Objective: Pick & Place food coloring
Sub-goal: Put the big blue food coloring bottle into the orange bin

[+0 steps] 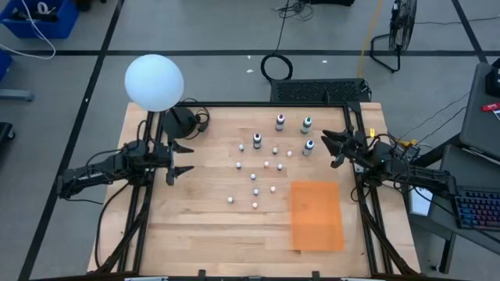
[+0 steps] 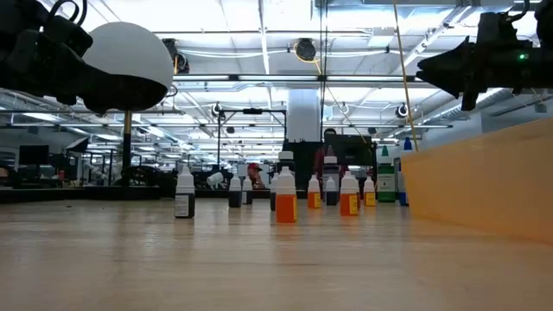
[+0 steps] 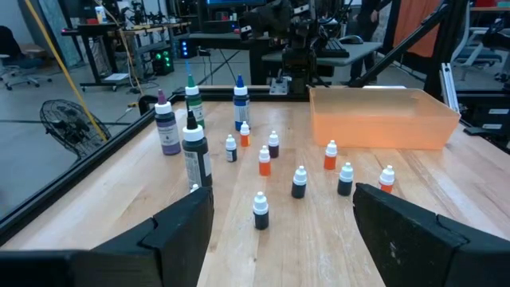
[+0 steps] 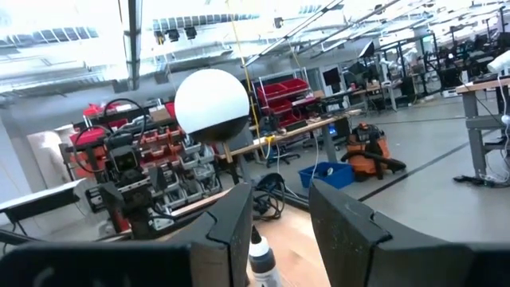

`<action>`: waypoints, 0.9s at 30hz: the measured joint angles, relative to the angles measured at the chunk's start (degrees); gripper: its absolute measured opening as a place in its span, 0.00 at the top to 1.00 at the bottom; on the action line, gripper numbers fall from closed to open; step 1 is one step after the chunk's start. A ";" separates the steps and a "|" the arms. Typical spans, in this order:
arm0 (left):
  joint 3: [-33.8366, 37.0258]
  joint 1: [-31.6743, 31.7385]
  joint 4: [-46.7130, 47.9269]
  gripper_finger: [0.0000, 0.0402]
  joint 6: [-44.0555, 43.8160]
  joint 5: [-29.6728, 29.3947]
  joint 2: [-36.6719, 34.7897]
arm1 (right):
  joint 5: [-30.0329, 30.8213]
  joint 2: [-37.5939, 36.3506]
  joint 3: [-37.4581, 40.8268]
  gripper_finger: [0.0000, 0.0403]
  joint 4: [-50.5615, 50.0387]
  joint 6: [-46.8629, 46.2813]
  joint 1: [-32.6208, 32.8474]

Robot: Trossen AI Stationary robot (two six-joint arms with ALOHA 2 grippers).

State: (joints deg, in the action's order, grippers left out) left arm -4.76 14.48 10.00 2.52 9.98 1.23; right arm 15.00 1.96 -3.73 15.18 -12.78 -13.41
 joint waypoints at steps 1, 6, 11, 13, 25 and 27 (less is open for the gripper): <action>-0.01 0.00 0.00 0.26 0.00 -0.02 -0.02 | 0.00 0.00 0.00 0.72 0.06 0.13 0.00; 0.00 0.00 0.00 0.26 0.00 0.00 0.00 | 0.07 0.00 0.00 0.72 0.49 1.42 0.00; 0.01 0.02 0.00 0.26 0.00 0.00 -0.02 | 0.26 1.10 -1.32 0.71 -2.40 7.91 0.00; -0.01 0.00 0.00 0.26 0.00 0.00 0.00 | 0.27 3.52 -3.87 0.69 -4.92 7.86 0.00; 0.00 0.00 -0.01 0.26 0.01 -0.02 -0.02 | 7.30 43.67 -39.36 0.39 -49.18 2.51 -1.83; 0.01 0.00 0.00 0.26 0.00 -0.02 -0.02 | 3.85 50.79 -45.39 0.38 -57.82 0.99 -3.08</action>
State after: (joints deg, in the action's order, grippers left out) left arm -4.75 14.48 10.00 2.52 9.96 1.21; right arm 18.85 52.74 -49.12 -42.64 -11.80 -16.49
